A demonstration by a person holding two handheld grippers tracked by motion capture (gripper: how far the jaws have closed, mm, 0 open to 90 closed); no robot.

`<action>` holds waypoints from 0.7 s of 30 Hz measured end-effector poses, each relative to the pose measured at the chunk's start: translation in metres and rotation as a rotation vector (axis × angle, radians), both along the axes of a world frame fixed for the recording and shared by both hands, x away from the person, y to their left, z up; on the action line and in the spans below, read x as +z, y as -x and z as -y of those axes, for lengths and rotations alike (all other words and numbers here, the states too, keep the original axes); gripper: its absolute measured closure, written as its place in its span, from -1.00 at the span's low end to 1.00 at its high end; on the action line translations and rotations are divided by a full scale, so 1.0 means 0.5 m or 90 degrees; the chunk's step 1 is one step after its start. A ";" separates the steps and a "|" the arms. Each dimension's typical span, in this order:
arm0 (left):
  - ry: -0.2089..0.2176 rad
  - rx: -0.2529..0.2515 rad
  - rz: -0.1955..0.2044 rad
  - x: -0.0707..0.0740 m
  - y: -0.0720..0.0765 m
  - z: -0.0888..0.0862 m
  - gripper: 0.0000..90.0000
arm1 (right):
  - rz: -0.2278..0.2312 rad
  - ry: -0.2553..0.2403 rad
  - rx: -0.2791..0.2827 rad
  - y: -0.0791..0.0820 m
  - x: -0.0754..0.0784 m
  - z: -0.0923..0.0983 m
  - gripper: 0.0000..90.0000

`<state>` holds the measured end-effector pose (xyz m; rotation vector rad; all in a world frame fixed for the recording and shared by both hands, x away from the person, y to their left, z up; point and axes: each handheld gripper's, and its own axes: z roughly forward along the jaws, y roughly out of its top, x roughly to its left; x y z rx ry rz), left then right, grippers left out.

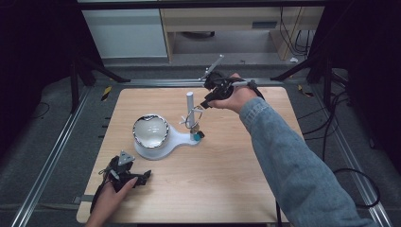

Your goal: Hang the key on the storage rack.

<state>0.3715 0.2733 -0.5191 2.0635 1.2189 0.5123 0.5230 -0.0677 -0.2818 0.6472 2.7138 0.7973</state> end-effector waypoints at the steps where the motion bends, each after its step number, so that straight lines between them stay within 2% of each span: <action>1: 0.000 0.000 0.000 0.000 0.000 0.000 -1.00 | 0.002 0.001 -0.003 0.000 0.000 0.002 0.34; 8: 0.000 0.000 0.000 0.000 0.000 0.000 -1.00 | 0.015 -0.008 -0.039 -0.004 0.001 0.015 -0.08; 10: 0.000 0.000 0.000 0.000 0.000 0.000 -1.00 | 0.025 -0.007 -0.061 -0.007 0.000 0.018 -0.32; 12: 0.000 0.000 0.000 0.000 0.000 0.000 -1.00 | 0.040 -0.006 -0.084 -0.009 -0.001 0.021 -0.42; 15: 0.000 0.000 0.000 0.000 0.000 0.000 -1.00 | 0.054 0.005 -0.105 -0.011 -0.007 0.021 -0.74; 18: 0.000 0.000 0.000 0.000 0.000 0.000 -1.00 | 0.058 0.003 -0.101 -0.010 -0.010 0.025 -0.87; 20: 0.000 0.000 0.000 0.000 0.000 0.000 -1.00 | 0.059 -0.025 -0.100 -0.009 -0.008 0.032 -0.88; 21: 0.000 0.000 0.000 0.000 0.000 0.000 -1.00 | 0.062 -0.028 -0.098 -0.008 -0.007 0.034 -0.88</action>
